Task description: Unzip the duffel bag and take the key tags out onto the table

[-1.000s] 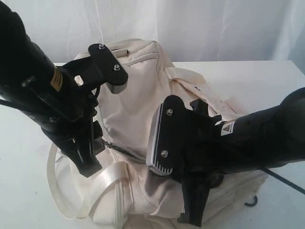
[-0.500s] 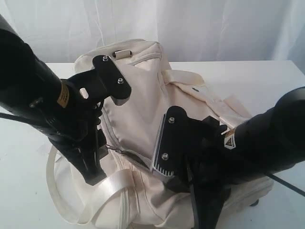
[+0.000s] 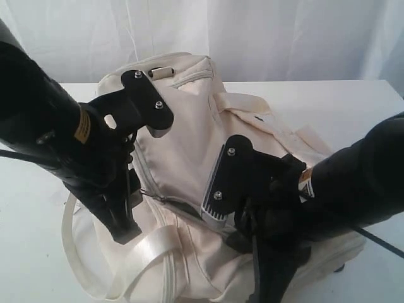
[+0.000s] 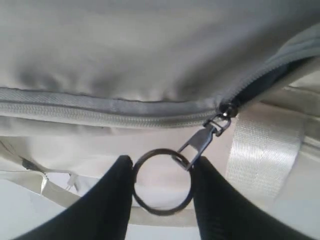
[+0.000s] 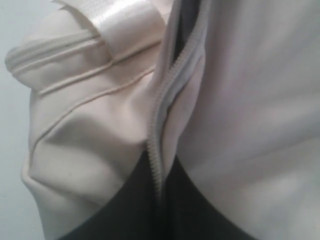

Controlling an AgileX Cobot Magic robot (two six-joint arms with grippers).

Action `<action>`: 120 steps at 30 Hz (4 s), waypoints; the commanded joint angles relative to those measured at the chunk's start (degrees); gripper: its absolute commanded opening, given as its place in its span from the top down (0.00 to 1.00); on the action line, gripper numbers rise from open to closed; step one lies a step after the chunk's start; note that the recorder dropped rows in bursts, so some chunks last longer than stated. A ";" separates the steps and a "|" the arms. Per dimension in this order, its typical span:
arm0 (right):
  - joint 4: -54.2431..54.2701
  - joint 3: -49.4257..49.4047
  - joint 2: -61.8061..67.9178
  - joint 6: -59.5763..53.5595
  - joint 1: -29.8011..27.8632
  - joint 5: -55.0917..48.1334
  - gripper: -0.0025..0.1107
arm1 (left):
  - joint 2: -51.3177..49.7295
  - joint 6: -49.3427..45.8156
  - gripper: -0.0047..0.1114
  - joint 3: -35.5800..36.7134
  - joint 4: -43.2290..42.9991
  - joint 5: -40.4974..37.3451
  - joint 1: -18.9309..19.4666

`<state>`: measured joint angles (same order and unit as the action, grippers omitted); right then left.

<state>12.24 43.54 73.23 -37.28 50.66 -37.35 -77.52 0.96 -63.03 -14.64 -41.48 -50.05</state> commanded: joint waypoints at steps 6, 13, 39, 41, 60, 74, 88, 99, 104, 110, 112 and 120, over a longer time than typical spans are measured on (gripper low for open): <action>-12.24 -1.84 0.00 7.07 -0.48 -19.49 0.98 | 1.59 6.17 0.96 0.26 -15.59 -8.56 1.35; -13.53 -1.95 0.00 8.62 -0.48 -21.78 0.98 | 1.59 8.05 0.96 0.26 -17.84 -9.59 1.35; -12.24 -1.95 -0.54 21.04 -0.48 -13.49 0.98 | 1.48 -17.74 0.96 5.34 20.46 11.45 1.35; -12.24 -1.95 -1.11 21.04 -0.48 -13.49 0.98 | 1.48 -18.54 0.96 6.06 22.03 13.23 1.35; -11.69 -1.95 -6.89 25.70 -0.48 -12.22 0.52 | -2.17 -44.98 0.51 6.39 51.83 18.13 1.35; -11.69 -1.95 -7.41 25.85 -0.48 -12.13 0.50 | -7.98 -80.00 0.51 6.39 67.22 17.98 1.35; -11.79 -1.95 -7.41 27.54 -0.48 -11.13 0.50 | -12.17 -80.76 0.51 6.39 70.25 23.92 1.35; -11.79 -1.95 -7.41 27.52 -0.48 -10.94 0.50 | -14.54 -80.76 0.51 6.39 70.25 18.79 1.35; -11.79 -1.95 -7.41 27.52 -0.48 -10.94 0.50 | -14.53 -80.80 0.52 6.39 70.25 19.65 1.35; -11.79 -1.95 -7.41 27.52 -0.48 -10.94 0.50 | -14.53 -80.80 0.64 6.39 70.25 18.64 1.35; -11.79 -1.95 -7.41 27.52 -0.48 -10.94 0.50 | -14.53 -80.90 0.42 6.39 69.30 17.24 1.35; -11.79 -1.95 -7.41 27.50 -0.48 -10.96 0.50 | -16.20 -80.90 0.33 6.39 68.06 20.19 1.35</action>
<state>0.31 42.12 66.27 -10.07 50.32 -48.86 -92.78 -79.80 -57.05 54.31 -19.44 -48.55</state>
